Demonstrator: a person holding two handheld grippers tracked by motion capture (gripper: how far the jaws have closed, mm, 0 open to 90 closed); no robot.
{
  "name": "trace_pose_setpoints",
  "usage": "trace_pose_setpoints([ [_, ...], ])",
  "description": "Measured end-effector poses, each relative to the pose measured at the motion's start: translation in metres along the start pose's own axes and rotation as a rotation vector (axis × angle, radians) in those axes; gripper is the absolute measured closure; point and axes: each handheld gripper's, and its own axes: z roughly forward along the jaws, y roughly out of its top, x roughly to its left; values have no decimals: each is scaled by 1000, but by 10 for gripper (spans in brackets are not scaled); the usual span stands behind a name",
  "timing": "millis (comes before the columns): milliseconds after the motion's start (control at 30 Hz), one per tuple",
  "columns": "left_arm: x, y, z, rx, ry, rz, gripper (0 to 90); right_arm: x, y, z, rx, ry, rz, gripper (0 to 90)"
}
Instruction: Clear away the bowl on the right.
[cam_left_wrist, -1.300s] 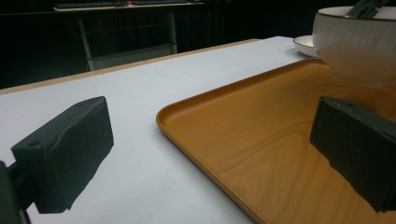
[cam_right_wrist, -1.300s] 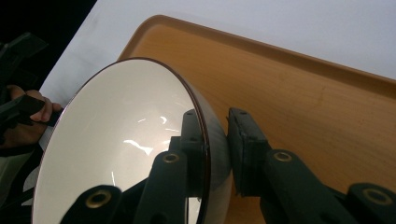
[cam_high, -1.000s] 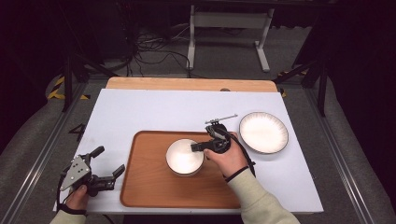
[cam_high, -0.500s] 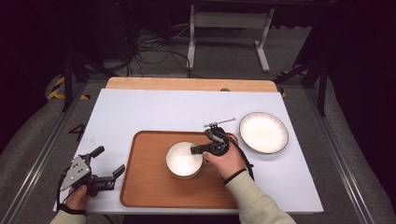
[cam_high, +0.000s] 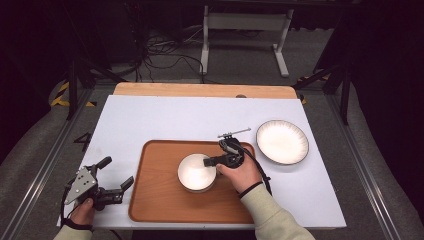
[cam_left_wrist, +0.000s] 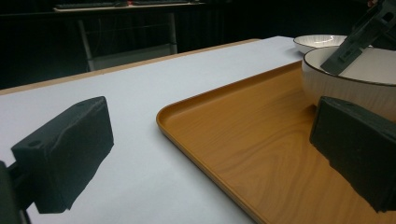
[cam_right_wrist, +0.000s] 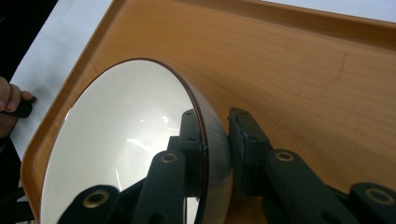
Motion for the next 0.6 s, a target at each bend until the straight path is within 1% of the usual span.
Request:
trace_pose_setpoints([
  [67, 0, 0, 0, 0, 0, 0, 3, 0, 0, 0, -1, 3, 0, 764],
  [167, 0, 0, 0, 1, 0, 0, 3, -1, -1, 1, -9, 18, -3, 760],
  [267, 0, 0, 0, 1, 0, 2, 3, -2, -1, 1, -11, 22, -14, 761],
  [500, 0, 0, 0, 1, 0, 2, 3, -4, -1, 1, 7, 5, -28, 774],
  [567, 0, 0, 0, 1, 0, 2, 3, -5, -2, 2, 7, 12, -28, 739],
  [600, 0, 0, 0, 1, 0, 2, 3, -5, -2, 2, 2, 29, -28, 702],
])
